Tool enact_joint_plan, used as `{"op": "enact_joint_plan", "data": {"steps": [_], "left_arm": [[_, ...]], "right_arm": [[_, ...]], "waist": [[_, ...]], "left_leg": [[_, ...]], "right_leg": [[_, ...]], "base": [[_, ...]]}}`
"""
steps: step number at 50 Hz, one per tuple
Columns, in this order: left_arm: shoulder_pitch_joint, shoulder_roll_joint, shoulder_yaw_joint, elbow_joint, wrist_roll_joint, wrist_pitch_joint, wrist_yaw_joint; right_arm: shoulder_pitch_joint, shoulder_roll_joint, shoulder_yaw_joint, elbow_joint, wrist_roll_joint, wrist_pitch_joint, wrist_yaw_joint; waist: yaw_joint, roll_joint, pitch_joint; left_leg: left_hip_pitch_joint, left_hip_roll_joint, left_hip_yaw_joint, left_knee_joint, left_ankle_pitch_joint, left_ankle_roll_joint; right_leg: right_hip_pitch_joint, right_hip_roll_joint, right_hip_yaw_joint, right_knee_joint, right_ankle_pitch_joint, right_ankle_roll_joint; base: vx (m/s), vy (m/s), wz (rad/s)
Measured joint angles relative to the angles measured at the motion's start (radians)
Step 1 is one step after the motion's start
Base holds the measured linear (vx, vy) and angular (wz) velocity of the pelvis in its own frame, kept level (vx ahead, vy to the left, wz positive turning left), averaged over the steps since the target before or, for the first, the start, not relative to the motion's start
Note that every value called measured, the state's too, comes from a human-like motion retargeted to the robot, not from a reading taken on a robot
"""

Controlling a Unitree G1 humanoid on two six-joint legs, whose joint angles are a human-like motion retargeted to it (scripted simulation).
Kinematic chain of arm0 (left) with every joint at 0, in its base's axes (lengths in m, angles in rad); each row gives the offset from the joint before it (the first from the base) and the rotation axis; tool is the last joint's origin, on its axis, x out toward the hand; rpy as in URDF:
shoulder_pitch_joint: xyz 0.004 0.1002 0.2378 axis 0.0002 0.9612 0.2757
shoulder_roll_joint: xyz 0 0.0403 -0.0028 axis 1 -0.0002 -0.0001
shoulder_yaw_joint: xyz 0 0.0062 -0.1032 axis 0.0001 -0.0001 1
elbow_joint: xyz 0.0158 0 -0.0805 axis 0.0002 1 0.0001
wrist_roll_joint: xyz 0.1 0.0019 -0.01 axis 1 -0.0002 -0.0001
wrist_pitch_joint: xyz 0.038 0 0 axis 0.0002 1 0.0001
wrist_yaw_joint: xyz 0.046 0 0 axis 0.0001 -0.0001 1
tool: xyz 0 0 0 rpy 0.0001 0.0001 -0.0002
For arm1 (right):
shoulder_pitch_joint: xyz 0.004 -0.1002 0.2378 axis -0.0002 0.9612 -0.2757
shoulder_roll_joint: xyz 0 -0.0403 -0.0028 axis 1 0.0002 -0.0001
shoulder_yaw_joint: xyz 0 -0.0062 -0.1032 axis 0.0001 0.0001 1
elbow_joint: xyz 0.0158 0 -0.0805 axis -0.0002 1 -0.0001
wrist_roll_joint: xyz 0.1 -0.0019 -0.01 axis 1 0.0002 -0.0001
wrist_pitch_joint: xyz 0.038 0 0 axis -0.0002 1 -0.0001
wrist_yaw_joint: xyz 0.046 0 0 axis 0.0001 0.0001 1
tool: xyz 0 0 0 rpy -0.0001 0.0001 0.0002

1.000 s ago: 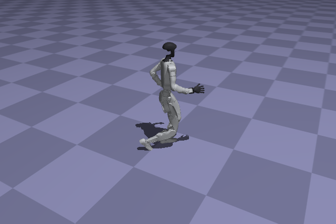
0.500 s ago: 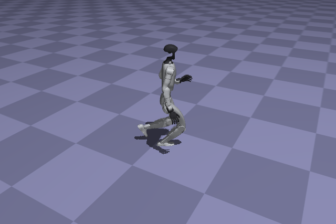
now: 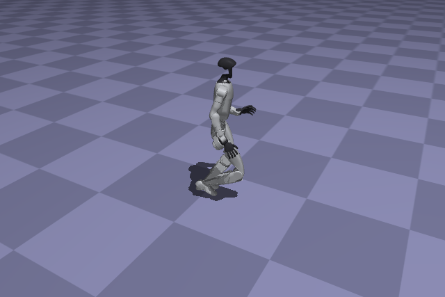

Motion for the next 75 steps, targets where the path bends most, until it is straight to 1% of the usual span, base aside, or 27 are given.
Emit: {"op": "enact_joint_plan", "data": {"steps": [3, 5, 8, 10, 12, 14, 17, 19, 20, 23, 27, 30, 35, 37, 40, 43, 47, 50, 53, 55, 58, 60, 63, 67, 69, 72, 75], "left_arm": [[-0.093, 0.022, 0.01, -0.071, -0.007, -0.029, -0.003], [-0.124, 0.034, 0.011, -0.128, -0.007, -0.065, -0.017], [-0.126, 0.047, -0.003, -0.202, -0.002, -0.106, -0.056], [-0.109, 0.052, -0.015, -0.237, -0.009, -0.119, -0.084], [-0.07, 0.042, -0.034, -0.237, -0.017, -0.114, -0.113], [-0.021, 0.028, -0.051, -0.205, -0.032, -0.09, -0.148], [0.045, -0.001, -0.063, -0.085, -0.051, -0.024, -0.197], [0.101, -0.02, -0.065, -0.006, -0.059, 0.009, -0.233], [0.14, -0.026, -0.067, 0.021, -0.062, 0.018, -0.253], [0.298, -0.009, -0.068, 0.022, -0.097, 0.01, -0.324], [0.461, -0.005, -0.051, 0.002, -0.17, -0.024, -0.381], [0.509, -0.033, -0.044, -0.023, -0.193, -0.031, -0.356], [0.374, -0.052, -0.02, -0.058, -0.123, -0.04, -0.225], [0.196, -0.033, -0.009, -0.03, -0.075, -0.018, -0.133], [0.005, -0.024, 0.009, -0.053, -0.074, -0.007, -0.059], [-0.089, -0.014, 0.024, -0.137, -0.094, -0.038, -0.065], [-0.124, -0.004, 0.001, -0.229, -0.105, -0.11, -0.117], [-0.108, 0.002, -0.036, -0.262, -0.112, -0.125, -0.162], [-0.053, -0.011, -0.073, -0.229, -0.117, -0.1, -0.199], [-0.01, -0.022, -0.089, -0.165, -0.115, -0.062, -0.217], [0.039, -0.045, -0.093, -0.008, -0.095, -0.004, -0.238], [0.113, -0.048, -0.097, 0.057, -0.089, 0.006, -0.266], [0.266, -0.022, -0.098, 0.076, -0.118, -0.007, -0.326], [0.426, -0.004, -0.073, 0.073, -0.18, -0.03, -0.381], [0.47, -0.015, -0.061, 0.057, -0.197, -0.031, -0.378], [0.474, -0.033, -0.053, 0.037, -0.178, -0.038, -0.341], [0.377, -0.041, -0.039, 0.026, -0.128, -0.038, -0.257]], "right_arm": [[0.122, -0.033, -0.028, 0.136, 0.014, 0.005, 0.046], [0.201, -0.054, -0.056, 0.178, 0.031, 0.009, 0.069], [0.283, -0.073, -0.108, 0.192, 0.067, 0.02, 0.079], [0.299, -0.079, -0.131, 0.187, 0.087, 0.025, 0.068], [0.27, -0.082, -0.138, 0.172, 0.091, 0.024, 0.045], [0.189, -0.088, -0.134, 0.146, 0.08, 0.026, 0.013], [-0.029, -0.095, -0.103, 0.075, 0.043, 0.03, -0.046], [-0.18, -0.097, -0.081, -0.035, 0.041, 0.021, -0.079], [-0.242, -0.1, -0.074, -0.11, 0.047, 0.011, -0.092], [-0.338, -0.116, -0.063, -0.392, 0.098, -0.04, -0.096], [-0.341, -0.117, -0.037, -0.678, 0.169, -0.116, -0.034], [-0.286, -0.1, -0.018, -0.769, 0.172, -0.139, 0.007], [-0.102, -0.048, -0.004, -0.615, 0.104, -0.085, -0.008], [-0.059, -0.007, -0.015, -0.42, 0.076, -0.061, -0.034], [0.04, -0.01, -0.034, -0.16, 0.093, -0.04, -0.025], [0.157, -0.056, -0.072, -0.022, 0.129, -0.035, 0.012], [0.292, -0.091, -0.138, 0.036, 0.173, -0.021, 0.037], [0.325, -0.098, -0.17, 0.027, 0.19, -0.013, 0.02], [0.262, -0.1, -0.161, -0.009, 0.178, -0.014, -0.016], [0.163, -0.101, -0.139, -0.043, 0.151, -0.015, -0.048], [-0.072, -0.092, -0.095, -0.13, 0.108, -0.025, -0.104], [-0.192, -0.091, -0.079, -0.247, 0.108, -0.05, -0.128], [-0.289, -0.106, -0.071, -0.463, 0.149, -0.099, -0.132], [-0.309, -0.115, -0.064, -0.682, 0.197, -0.157, -0.084], [-0.287, -0.11, -0.061, -0.739, 0.199, -0.169, -0.063], [-0.218, -0.091, -0.05, -0.745, 0.172, -0.165, -0.051], [-0.113, -0.053, -0.035, -0.654, 0.123, -0.127, -0.064]], "waist": [[-0.011, 0.091, 0.0], [-0.02, 0.145, -0.014], [-0.005, 0.21, -0.036], [0.016, 0.237, -0.036], [0.046, 0.243, -0.026], [0.082, 0.243, -0.006], [0.146, 0.233, 0.024], [0.189, 0.221, 0.018], [0.206, 0.21, 0.013], [0.209, 0.123, 0.009], [0.189, 0.035, -0.043], [0.143, 0.003, -0.074], [0.078, -0.004, -0.039], [0.046, -0.008, -0.015], [-0.005, 0.019, -0.012], [-0.013, 0.126, -0.007], [-0.012, 0.251, -0.04], [0.022, 0.302, -0.045], [0.065, 0.304, -0.023], [0.101, 0.296, 0.002], [0.159, 0.272, 0.021], [0.194, 0.246, 0.016], [0.216, 0.166, 0.011], [0.207, 0.078, -0.032], [0.181, 0.047, -0.051], [0.145, 0.025, -0.049], [0.111, 0.016, -0.026]], "left_leg": [[0.177, 0.079, -0.057, -0.08, 0.076, -0.104], [0.237, 0.147, -0.085, -0.074, 0.182, -0.186], [0.241, 0.251, -0.115, 0.054, 0.367, -0.283], [0.222, 0.312, -0.126, 0.202, 0.469, -0.315], [0.196, 0.358, -0.119, 0.375, 0.521, -0.309], [0.141, 0.413, -0.111, 0.561, 0.507, -0.27], [-0.024, 0.5, -0.102, 0.807, 0.367, -0.155], [-0.183, 0.529, -0.094, 0.871, 0.257, -0.085], [-0.256, 0.525, -0.087, 0.871, 0.212, -0.059], [-0.37, 0.408, -0.017, 0.657, 0.169, -0.039], [-0.402, 0.223, 0.065, 0.163, 0.229, -0.114], [-0.37, 0.095, 0.074, -0.052, 0.248, -0.123], [-0.332, 0.031, 0.041, 0.196, 0.043, 0.026], [-0.276, 0.028, 0.011, 0.201, -0.02, 0.026], [-0.103, -0.007, -0.028, 0.088, -0.031, 0.026], [0.102, 0.076, -0.079, -0.007, 0.046, -0.077], [0.176, 0.24, -0.118, 0.068, 0.316, -0.247], [0.141, 0.346, -0.123, 0.285, 0.461, -0.286], [0.077, 0.442, -0.1, 0.57, 0.453, -0.223], [-0.008, 0.506, -0.096, 0.759, 0.369, -0.143], [-0.237, 0.54, -0.108, 0.906, 0.22, -0.034], [-0.37, 0.509, -0.096, 0.868, 0.158, -0.002], [-0.439, 0.385, -0.029, 0.592, 0.138, -0.016], [-0.426, 0.192, 0.038, 0.084, 0.18, -0.091], [-0.395, 0.105, 0.045, -0.061, 0.19, -0.092], [-0.381, 0.043, 0.039, 0.02, 0.158, -0.039], [-0.355, 0.023, 0.013, 0.181, 0.057, 0.026]], "right_leg": [[-0.045, 0.12, -0.062, -0.24, -0.026, -0.02], [-0.052, 0.208, -0.094, -0.432, -0.02, -0.018], [-0.038, 0.332, -0.123, -0.647, 0.002, -0.018], [-0.027, 0.386, -0.145, -0.666, 0.004, -0.042], [-0.019, 0.412, -0.159, -0.58, -0.034, -0.089], [0.0, 0.429, -0.17, -0.489, -0.1, -0.146], [0.042, 0.441, -0.171, -0.427, -0.195, -0.197], [0.08, 0.451, -0.152, -0.464, -0.196, -0.192], [0.109, 0.448, -0.137, -0.483, -0.196, -0.181], [0.255, 0.358, -0.071, -0.529, -0.153, -0.088], [0.37, 0.222, -0.042, -0.549, 0.096, 0.079], [0.376, 0.128, -0.045, -0.417, 0.226, 0.144], [0.279, 0.023, -0.053, -0.023, 0.175, 0.103], [0.149, 0.006, -0.037, 0.075, 0.12, 0.051], [-0.022, 0.006, -0.004, 0.06, 0.021, 0.0], [-0.071, 0.126, -0.058, -0.201, -0.021, -0.023], [-0.068, 0.316, -0.107, -0.618, 0.003, -0.012], [-0.05, 0.407, -0.131, -0.704, 0.023, -0.034], [-0.028, 0.437, -0.145, -0.57, -0.048, -0.105], [0.004, 0.446, -0.15, -0.49, -0.124, -0.151], [0.061, 0.451, -0.142, -0.481, -0.192, -0.173], [0.129, 0.441, -0.117, -0.515, -0.196, -0.15], [0.285, 0.363, -0.064, -0.577, -0.141, -0.064], [0.408, 0.232, -0.046, -0.591, 0.056, 0.081], [0.424, 0.169, -0.048, -0.511, 0.145, 0.134], [0.413, 0.099, -0.061, -0.299, 0.235, 0.17], [0.335, 0.037, -0.073, -0.058, 0.224, 0.131]], "base": [[0.13, -0.03, -0.52], [0.1, -0.11, -0.37], [0.01, -0.11, -0.41], [-0.06, -0.08, -0.5], [-0.08, -0.05, -0.53], [-0.07, -0.05, -0.5], [-0.08, -0.05, -0.57], [-0.08, 0.0, -0.71], [-0.01, 0.04, -0.33], [0.06, 0.07, 0.18], [0.06, 0.09, 0.27], [-0.02, 0.07, 0.13], [-0.04, 0.02, -0.35], [-0.07, -0.04, -0.52], [0.02, 0.06, -0.56], [0.13, 0.01, -0.78], [0.07, -0.1, -0.54], [-0.05, -0.08, -0.58], [-0.08, -0.07, -0.45], [-0.08, -0.08, -0.31], [-0.09, -0.03, -0.45], [-0.03, 0.04, -0.5], [0.05, 0.07, -0.04], [0.05, 0.09, 0.08], [-0.01, 0.07, 0.11], [-0.01, 0.01, -0.09], [-0.04, -0.01, -0.48]]}}
